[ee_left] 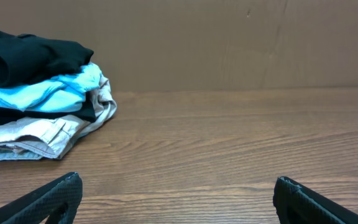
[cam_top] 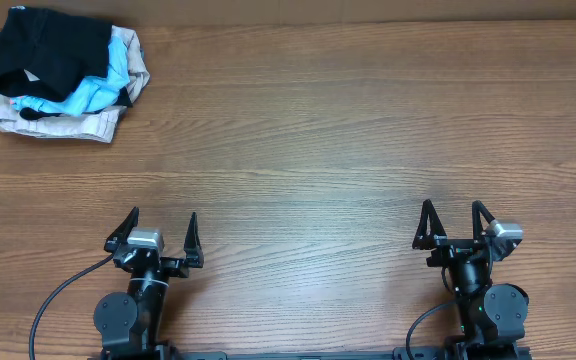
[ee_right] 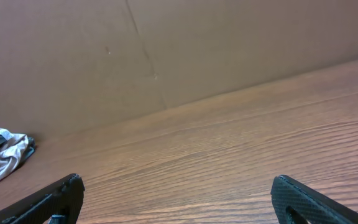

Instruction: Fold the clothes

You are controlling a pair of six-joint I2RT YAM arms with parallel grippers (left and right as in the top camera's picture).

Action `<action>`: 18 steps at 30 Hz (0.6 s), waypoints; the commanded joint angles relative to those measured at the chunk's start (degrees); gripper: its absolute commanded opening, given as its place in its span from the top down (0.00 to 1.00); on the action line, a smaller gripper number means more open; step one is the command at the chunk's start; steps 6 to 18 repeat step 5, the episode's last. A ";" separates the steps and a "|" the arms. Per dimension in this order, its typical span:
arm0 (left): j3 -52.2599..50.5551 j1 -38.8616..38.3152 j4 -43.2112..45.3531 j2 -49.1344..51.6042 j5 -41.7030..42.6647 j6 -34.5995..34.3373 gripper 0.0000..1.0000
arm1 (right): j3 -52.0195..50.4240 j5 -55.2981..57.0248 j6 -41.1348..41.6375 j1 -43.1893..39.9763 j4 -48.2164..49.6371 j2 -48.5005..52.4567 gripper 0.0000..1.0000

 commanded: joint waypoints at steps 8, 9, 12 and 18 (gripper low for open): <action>-0.33 -0.26 0.20 -0.66 -0.79 -0.57 0.00 | -0.61 0.35 0.00 0.28 0.46 -0.46 0.00; -0.33 -0.26 0.20 -0.66 -0.79 -0.57 0.00 | -0.61 0.35 0.00 0.28 0.46 -0.46 0.00; -0.33 -0.26 0.20 -0.66 -0.79 -0.57 0.00 | -0.61 0.35 0.00 0.28 0.46 -0.46 0.00; -0.33 -0.26 0.20 -0.66 -0.79 -0.57 0.00 | -0.61 0.35 0.00 0.28 0.46 -0.46 0.00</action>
